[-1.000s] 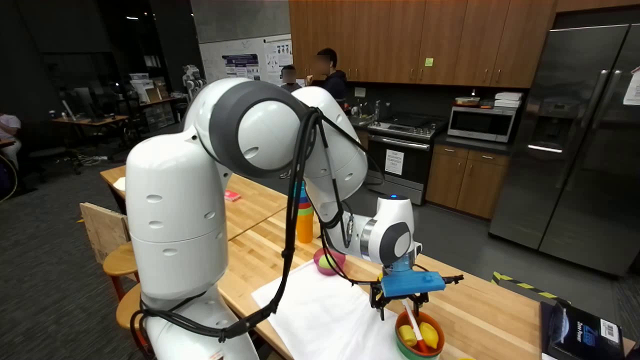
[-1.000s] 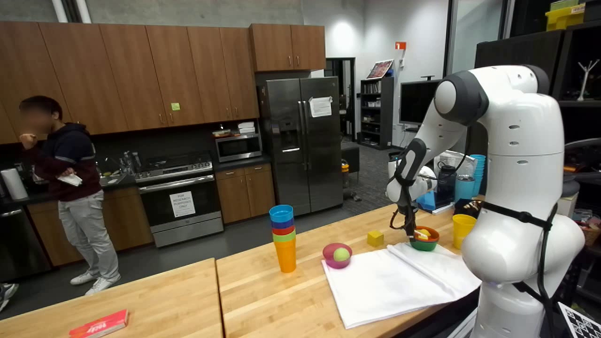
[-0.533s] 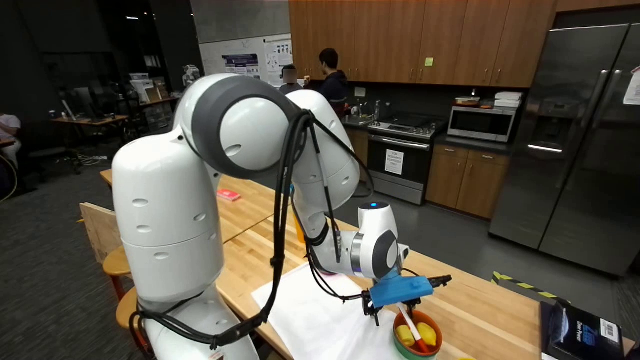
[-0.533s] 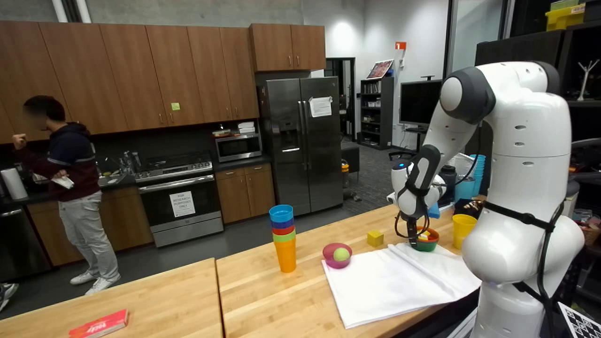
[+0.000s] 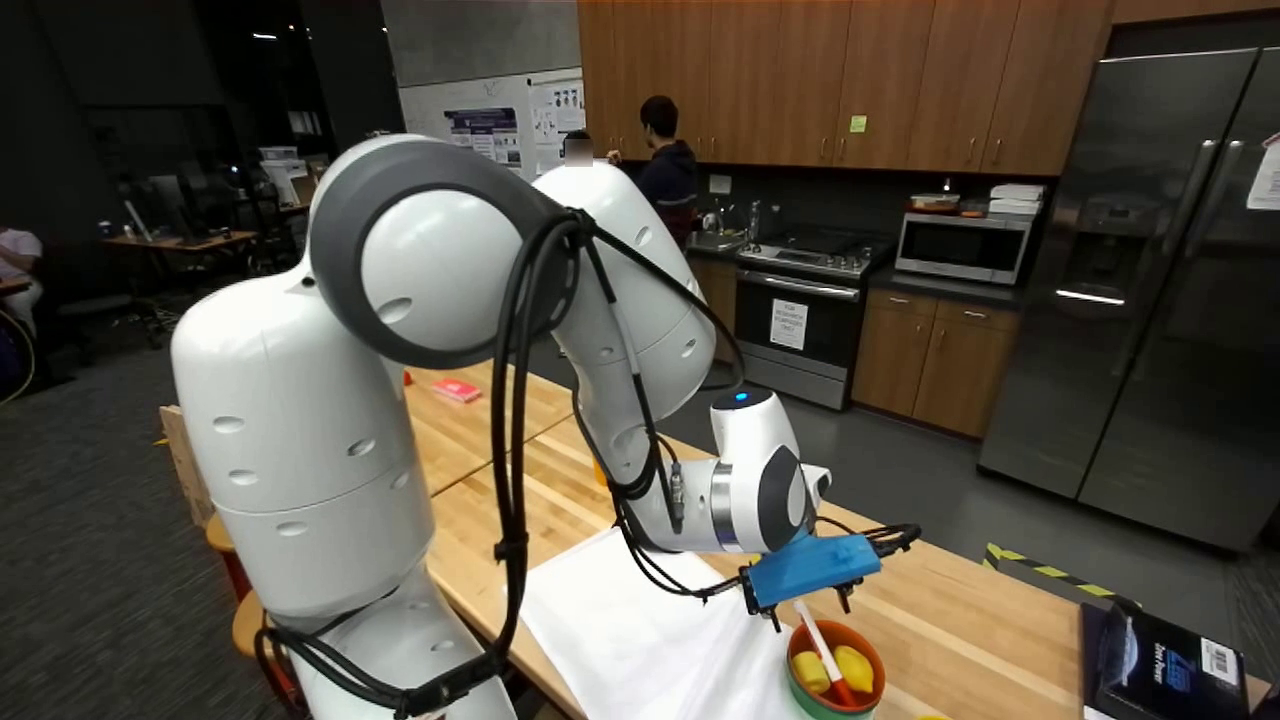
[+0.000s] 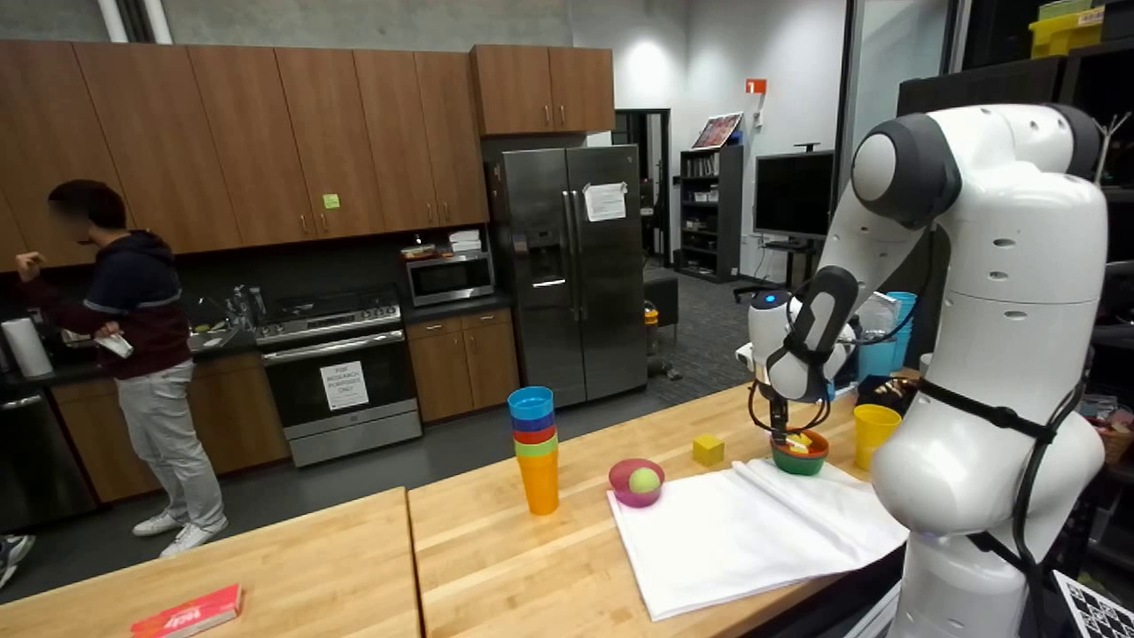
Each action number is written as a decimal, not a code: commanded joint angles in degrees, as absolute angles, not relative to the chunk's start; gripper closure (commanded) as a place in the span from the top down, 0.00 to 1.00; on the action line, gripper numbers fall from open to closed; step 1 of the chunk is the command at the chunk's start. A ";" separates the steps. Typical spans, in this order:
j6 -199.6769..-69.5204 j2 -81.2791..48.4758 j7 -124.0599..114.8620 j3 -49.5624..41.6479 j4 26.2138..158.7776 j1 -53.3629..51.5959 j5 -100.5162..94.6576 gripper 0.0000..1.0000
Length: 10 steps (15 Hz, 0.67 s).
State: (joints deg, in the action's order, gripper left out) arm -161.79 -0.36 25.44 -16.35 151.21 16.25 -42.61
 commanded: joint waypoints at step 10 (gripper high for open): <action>-179.89 -3.23 45.75 -11.77 158.91 20.06 -15.51 1.00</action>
State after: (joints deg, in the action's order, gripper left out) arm -178.98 -3.39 39.01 -15.46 157.49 17.41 -23.21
